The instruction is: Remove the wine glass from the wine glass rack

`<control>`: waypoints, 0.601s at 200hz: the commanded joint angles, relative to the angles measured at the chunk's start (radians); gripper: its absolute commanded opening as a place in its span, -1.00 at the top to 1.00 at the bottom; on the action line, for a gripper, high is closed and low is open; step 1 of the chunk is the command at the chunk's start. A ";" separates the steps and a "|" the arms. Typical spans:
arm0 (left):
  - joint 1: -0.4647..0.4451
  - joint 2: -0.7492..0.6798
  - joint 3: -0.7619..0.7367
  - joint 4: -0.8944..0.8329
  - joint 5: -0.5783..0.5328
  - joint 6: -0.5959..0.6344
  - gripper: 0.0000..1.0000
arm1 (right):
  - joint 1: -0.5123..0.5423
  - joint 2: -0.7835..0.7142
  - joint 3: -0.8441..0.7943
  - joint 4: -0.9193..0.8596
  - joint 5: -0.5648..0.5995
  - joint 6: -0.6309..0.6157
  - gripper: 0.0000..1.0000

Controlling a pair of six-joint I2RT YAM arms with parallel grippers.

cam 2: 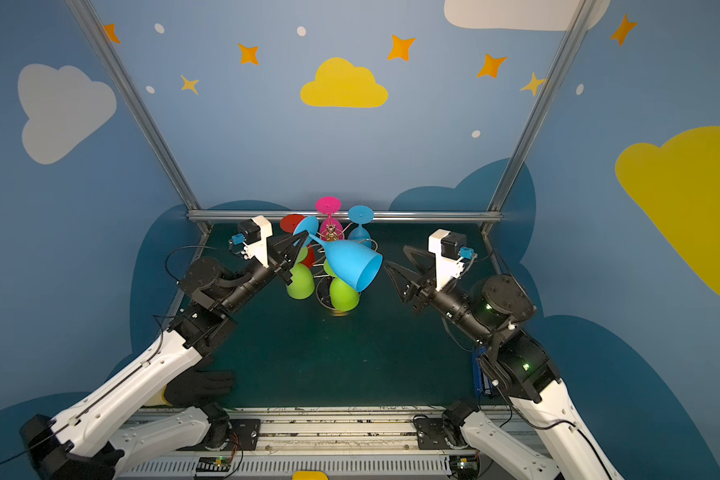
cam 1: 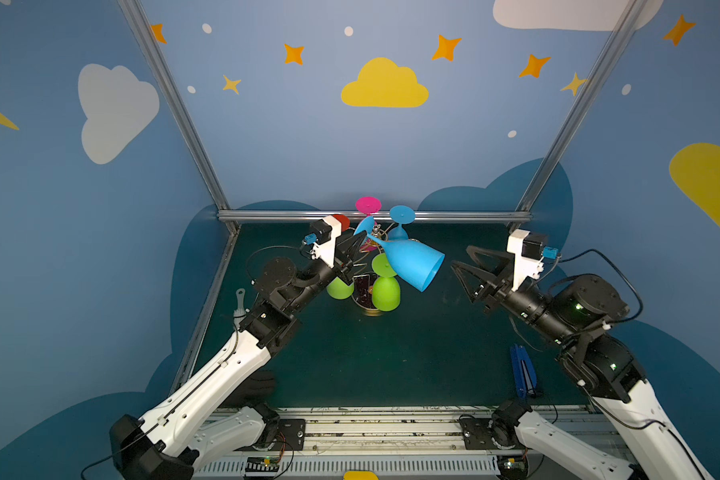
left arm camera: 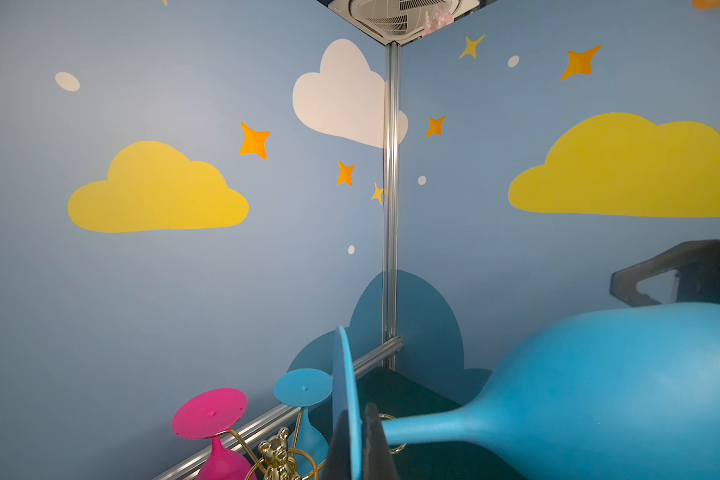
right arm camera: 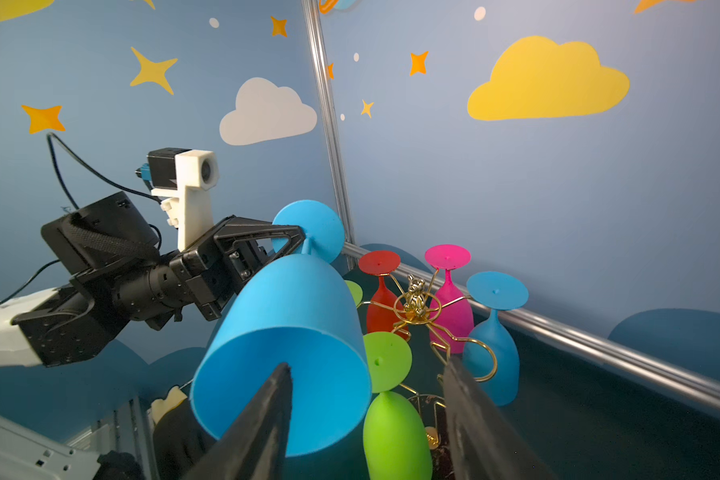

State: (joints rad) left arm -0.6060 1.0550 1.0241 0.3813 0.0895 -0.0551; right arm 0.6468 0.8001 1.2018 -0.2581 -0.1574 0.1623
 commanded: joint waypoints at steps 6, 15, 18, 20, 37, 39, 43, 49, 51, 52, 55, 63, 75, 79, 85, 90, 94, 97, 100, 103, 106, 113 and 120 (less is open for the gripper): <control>0.005 -0.023 0.002 0.027 -0.003 -0.023 0.94 | -0.005 0.043 0.016 -0.020 -0.024 0.041 -0.06; 0.005 -0.023 -0.001 0.027 -0.003 -0.023 0.94 | -0.005 0.056 0.020 -0.015 -0.051 0.046 -0.04; 0.005 -0.023 -0.001 0.028 -0.003 -0.024 0.94 | -0.005 0.061 0.023 -0.015 -0.058 0.047 -0.04; 0.004 -0.022 0.000 0.028 -0.003 -0.025 0.94 | -0.005 0.064 0.025 -0.015 -0.063 0.049 -0.03; 0.005 -0.021 -0.002 0.028 -0.004 -0.027 0.94 | -0.005 0.088 0.035 -0.005 -0.099 0.065 0.02; 0.007 -0.021 -0.002 0.027 -0.002 -0.028 0.94 | -0.006 0.089 0.037 -0.004 -0.101 0.068 0.03; 0.006 -0.020 -0.004 0.028 -0.003 -0.028 0.94 | -0.005 0.094 0.038 -0.001 -0.106 0.073 0.05; 0.007 -0.020 -0.004 0.029 -0.002 -0.032 0.94 | -0.006 0.101 0.039 0.006 -0.112 0.081 0.09; 0.006 -0.020 -0.005 0.030 -0.001 -0.032 0.94 | -0.005 0.102 0.038 0.008 -0.114 0.084 0.11; 0.007 -0.021 -0.006 0.030 -0.001 -0.033 0.94 | -0.005 0.104 0.039 0.009 -0.115 0.084 0.12; 0.006 -0.021 -0.006 0.030 0.000 -0.034 0.94 | -0.005 0.106 0.039 0.011 -0.118 0.086 0.14; 0.007 -0.019 -0.008 0.032 0.003 -0.038 0.94 | -0.005 0.113 0.038 0.019 -0.124 0.094 0.21; 0.006 -0.020 -0.008 0.031 0.006 -0.041 0.94 | -0.006 0.121 0.032 0.037 -0.134 0.107 0.35; 0.006 -0.021 -0.008 0.030 0.007 -0.040 0.94 | -0.005 0.124 0.031 0.042 -0.139 0.112 0.39; 0.007 -0.021 -0.008 0.028 0.009 -0.040 0.94 | -0.005 0.130 0.031 0.050 -0.146 0.120 0.45; 0.007 -0.020 -0.008 0.025 0.006 -0.039 0.94 | -0.005 0.135 0.030 0.053 -0.152 0.126 0.50; 0.008 -0.021 -0.008 0.024 0.006 -0.040 0.94 | -0.006 0.138 0.030 0.058 -0.157 0.130 0.55; 0.008 -0.020 -0.009 0.022 0.005 -0.039 0.94 | -0.006 0.141 0.031 0.060 -0.160 0.134 0.58; 0.009 -0.020 -0.008 0.021 0.004 -0.038 0.94 | -0.005 0.144 0.031 0.063 -0.163 0.137 0.61; 0.009 -0.020 -0.007 0.018 0.002 -0.037 0.94 | -0.006 0.145 0.031 0.065 -0.166 0.141 0.64; 0.009 -0.020 -0.006 0.018 0.002 -0.038 0.94 | -0.004 0.147 0.031 0.069 -0.169 0.144 0.67; 0.009 -0.019 -0.006 0.016 -0.001 -0.038 0.94 | -0.005 0.153 0.031 0.077 -0.178 0.152 0.74; 0.011 -0.018 -0.007 0.014 -0.002 -0.039 0.94 | -0.005 0.158 0.031 0.082 -0.184 0.160 0.81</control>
State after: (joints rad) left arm -0.6003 1.0462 1.0191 0.3817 0.0895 -0.0792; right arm 0.6434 0.9432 1.2079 -0.2283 -0.2977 0.2813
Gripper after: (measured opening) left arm 0.052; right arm 0.141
